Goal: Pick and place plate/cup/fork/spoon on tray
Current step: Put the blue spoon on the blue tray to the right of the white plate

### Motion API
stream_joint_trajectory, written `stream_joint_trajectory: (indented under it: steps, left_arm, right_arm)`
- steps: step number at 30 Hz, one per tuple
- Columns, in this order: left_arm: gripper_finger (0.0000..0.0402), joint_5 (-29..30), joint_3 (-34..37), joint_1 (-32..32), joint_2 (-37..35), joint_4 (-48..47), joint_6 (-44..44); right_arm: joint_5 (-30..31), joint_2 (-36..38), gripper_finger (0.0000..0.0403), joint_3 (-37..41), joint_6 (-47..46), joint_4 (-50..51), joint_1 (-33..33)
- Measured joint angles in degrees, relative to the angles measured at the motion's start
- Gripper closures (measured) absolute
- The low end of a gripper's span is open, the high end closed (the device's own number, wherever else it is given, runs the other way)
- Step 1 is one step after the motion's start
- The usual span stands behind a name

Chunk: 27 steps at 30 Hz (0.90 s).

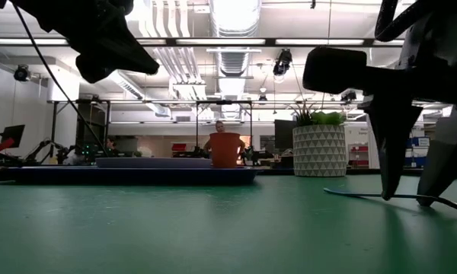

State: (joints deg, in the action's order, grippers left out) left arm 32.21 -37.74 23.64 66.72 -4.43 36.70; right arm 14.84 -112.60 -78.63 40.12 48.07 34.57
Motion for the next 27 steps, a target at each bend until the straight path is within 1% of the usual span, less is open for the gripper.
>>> stream_joint_trajectory:
  steps: [5, 7, 14, 21, 24, 27]
  left_arm:
    - [0.0402, 0.0, 0.1, 0.0, 0.0, 0.1, 0.0]
    - [0.0402, 0.0, 0.2, 0.0, 0.0, 0.1, -0.1]
    - [0.0402, 0.1, 0.3, 0.0, 0.0, 0.1, -0.1]
    - [0.0402, 0.7, 0.3, 0.0, 0.0, 0.1, -0.1]
    - [0.0402, 2.3, 0.5, 0.0, 0.0, 0.2, -0.2]
    - [0.0402, 3.0, 0.6, 0.0, 0.0, 0.3, -0.1]
  right_arm:
    - [-3.8, 0.0, 0.0367, 0.0, -0.1, -0.7, -0.9]
    - [-4.4, 0.0, 0.0386, 0.0, -2.1, -1.1, -1.4]
    - [-5.8, 2.8, 0.0393, 0.3, -18.1, -1.4, -3.8]
    - [-3.5, 10.6, 0.0393, 0.6, -30.1, -1.7, -4.9]
    - [0.9, 13.7, 0.0394, 2.1, -34.3, -2.8, -5.3]
    - [5.8, 18.1, 0.0394, 5.1, -37.8, -7.7, -5.9]
